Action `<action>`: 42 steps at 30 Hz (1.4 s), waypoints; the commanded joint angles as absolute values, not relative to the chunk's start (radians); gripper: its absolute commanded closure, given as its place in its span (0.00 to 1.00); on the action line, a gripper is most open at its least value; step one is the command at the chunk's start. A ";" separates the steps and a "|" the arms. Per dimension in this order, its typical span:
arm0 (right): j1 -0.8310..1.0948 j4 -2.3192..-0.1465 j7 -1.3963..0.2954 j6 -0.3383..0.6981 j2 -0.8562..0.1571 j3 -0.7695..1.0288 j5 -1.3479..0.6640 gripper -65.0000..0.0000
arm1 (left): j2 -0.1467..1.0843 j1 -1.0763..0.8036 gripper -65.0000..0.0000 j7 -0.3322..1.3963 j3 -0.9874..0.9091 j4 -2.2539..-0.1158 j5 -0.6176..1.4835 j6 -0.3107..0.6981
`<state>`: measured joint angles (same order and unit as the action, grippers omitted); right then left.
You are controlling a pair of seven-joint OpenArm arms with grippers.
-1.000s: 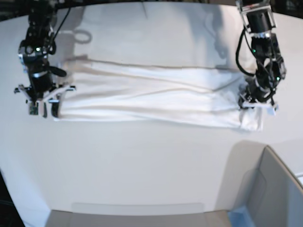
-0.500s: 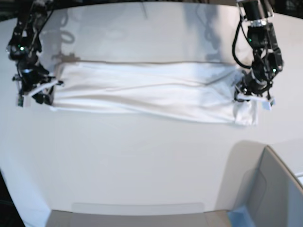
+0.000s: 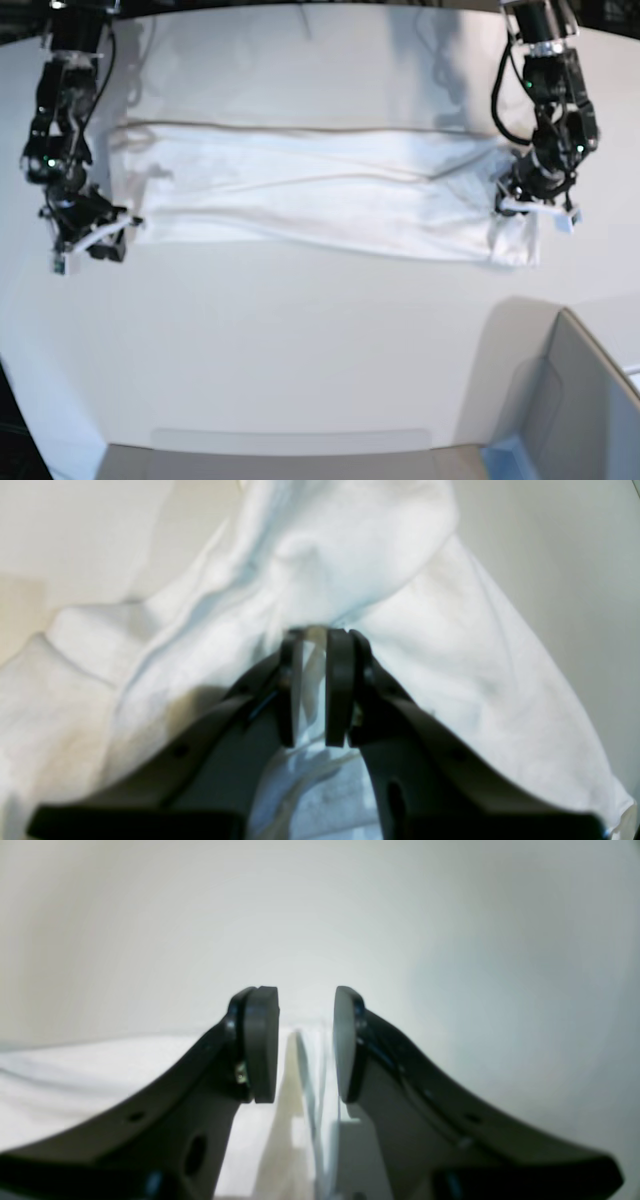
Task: Layout the t-shirt on the table in an organized manner, then fold the t-shirt properly
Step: 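Release the strip end and raise the right gripper, then grasp the strip end with the right gripper and fold it toward the left gripper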
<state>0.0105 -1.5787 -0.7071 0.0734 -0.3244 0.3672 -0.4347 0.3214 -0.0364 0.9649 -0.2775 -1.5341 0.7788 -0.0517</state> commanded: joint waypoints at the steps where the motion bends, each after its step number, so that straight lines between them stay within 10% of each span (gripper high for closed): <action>1: -0.007 -1.590 -0.679 0.073 -0.348 0.374 -0.437 0.71 | 0.337 -0.025 0.85 0.954 -0.286 -1.549 0.783 -0.045; 13: 0.242 -1.825 -0.679 0.073 -0.315 0.438 -0.449 0.71 | 0.337 -0.025 0.85 0.955 -0.280 -1.550 0.786 -0.045; 22: 0.245 -1.692 -0.831 0.225 -0.314 0.785 -0.831 0.70 | 0.329 -0.019 0.76 0.955 -0.280 -1.552 0.788 -0.045; 30: 0.251 -1.587 -0.855 0.300 -0.320 0.785 -0.883 0.46 | 0.328 -0.021 0.70 0.955 -0.278 -1.552 0.788 -0.045; 42: 0.191 -1.412 -0.855 0.355 -0.317 0.722 -1.024 0.46 | 0.320 -0.025 0.70 0.955 -0.278 -1.552 0.788 -0.045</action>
